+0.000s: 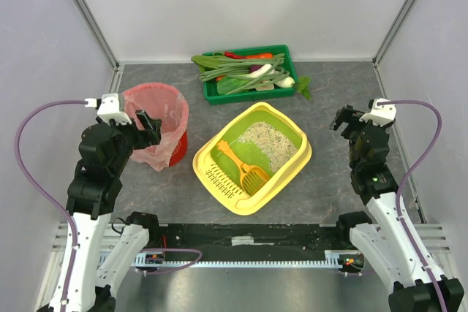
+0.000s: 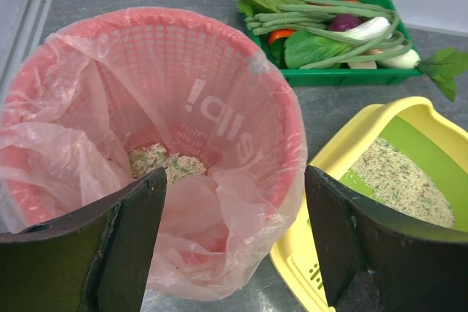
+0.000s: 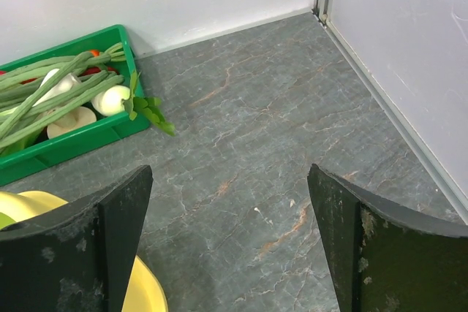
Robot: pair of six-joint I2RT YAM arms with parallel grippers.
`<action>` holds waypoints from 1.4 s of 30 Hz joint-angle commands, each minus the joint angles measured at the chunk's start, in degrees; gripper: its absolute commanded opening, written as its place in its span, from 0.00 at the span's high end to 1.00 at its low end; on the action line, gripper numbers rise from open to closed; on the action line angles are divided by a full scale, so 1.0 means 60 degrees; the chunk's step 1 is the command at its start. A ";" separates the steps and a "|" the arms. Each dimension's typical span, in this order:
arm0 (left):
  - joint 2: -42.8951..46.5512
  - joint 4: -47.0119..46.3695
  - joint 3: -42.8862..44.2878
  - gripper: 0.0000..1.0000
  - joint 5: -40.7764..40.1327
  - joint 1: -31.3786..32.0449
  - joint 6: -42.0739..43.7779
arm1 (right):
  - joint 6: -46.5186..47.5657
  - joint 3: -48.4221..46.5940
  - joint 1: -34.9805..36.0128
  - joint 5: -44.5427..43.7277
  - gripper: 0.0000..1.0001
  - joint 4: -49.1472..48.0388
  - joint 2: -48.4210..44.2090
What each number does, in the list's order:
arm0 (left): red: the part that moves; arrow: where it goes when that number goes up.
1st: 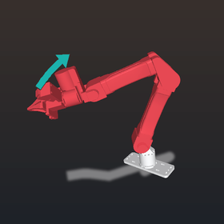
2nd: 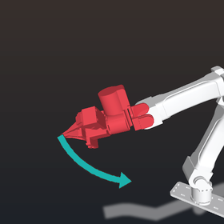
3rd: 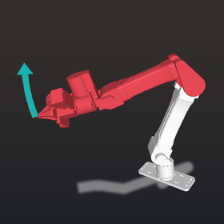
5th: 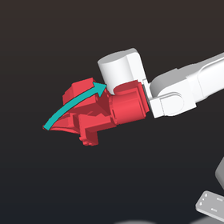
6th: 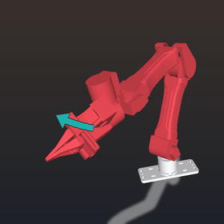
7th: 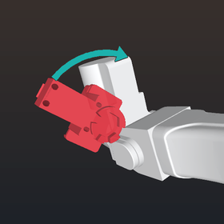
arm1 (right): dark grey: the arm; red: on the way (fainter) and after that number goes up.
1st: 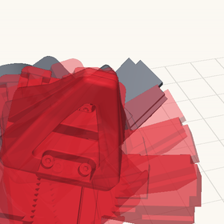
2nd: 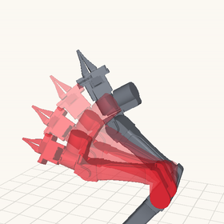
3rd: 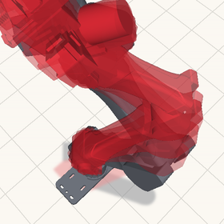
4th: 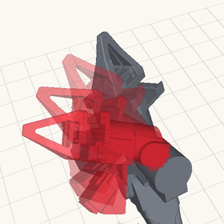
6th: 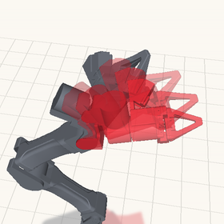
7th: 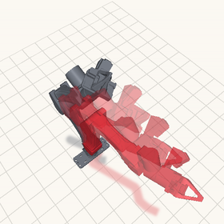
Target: Clean the litter box
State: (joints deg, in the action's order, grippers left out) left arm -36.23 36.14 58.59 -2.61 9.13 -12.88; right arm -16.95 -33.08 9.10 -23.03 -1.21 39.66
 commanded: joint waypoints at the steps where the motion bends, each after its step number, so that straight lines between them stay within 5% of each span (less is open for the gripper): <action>1: 0.0193 0.0173 0.0343 0.16 -0.0707 0.0017 -0.0182 | -0.0032 -0.0229 -0.0023 -0.0191 0.04 -0.0105 -0.0135; 2: 0.0222 0.0129 0.0314 0.07 -0.0707 0.0017 -0.0124 | -0.0017 -0.0229 -0.0023 -0.0205 0.04 -0.0105 -0.0121; 6: 0.0456 0.0041 0.0299 0.04 -0.0517 0.0017 0.0111 | -0.0046 -0.0229 -0.0023 -0.0161 0.04 -0.0106 -0.0062; 13: 0.0472 -0.0632 0.0239 0.02 0.0302 0.0017 0.1530 | -0.0119 -0.0244 -0.0023 -0.0425 0.04 -0.0120 -0.0106; 19: -0.0947 -0.0296 0.1044 0.07 0.2162 0.0704 0.2044 | -0.0310 -0.0156 -0.0023 -0.0206 0.04 -0.0135 -0.0267; 27: -0.2704 0.0641 0.1690 0.05 -0.0046 0.5110 0.4854 | -0.0266 -0.0375 -0.0038 0.0307 0.04 0.0435 -0.0574; 29: -0.3086 0.1238 0.1821 0.04 0.0724 0.6250 0.5905 | -0.0382 -0.0346 -0.0023 0.0424 0.03 0.0451 -0.0662; 37: -0.4332 0.1463 0.1106 0.00 0.0700 0.8087 0.8752 | -0.0880 -0.0243 -0.0023 0.0981 0.02 0.0378 -0.0457; 42: -0.4714 0.1359 0.0183 0.00 -0.0720 0.9084 1.0056 | -0.1203 -0.0229 -0.0023 0.1478 0.02 0.0378 -0.0560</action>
State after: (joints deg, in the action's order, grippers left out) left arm -63.37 43.79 62.61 -0.27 60.20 36.45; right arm -21.61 -33.08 9.10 -17.54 1.43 36.93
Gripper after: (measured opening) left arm 0.993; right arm 0.976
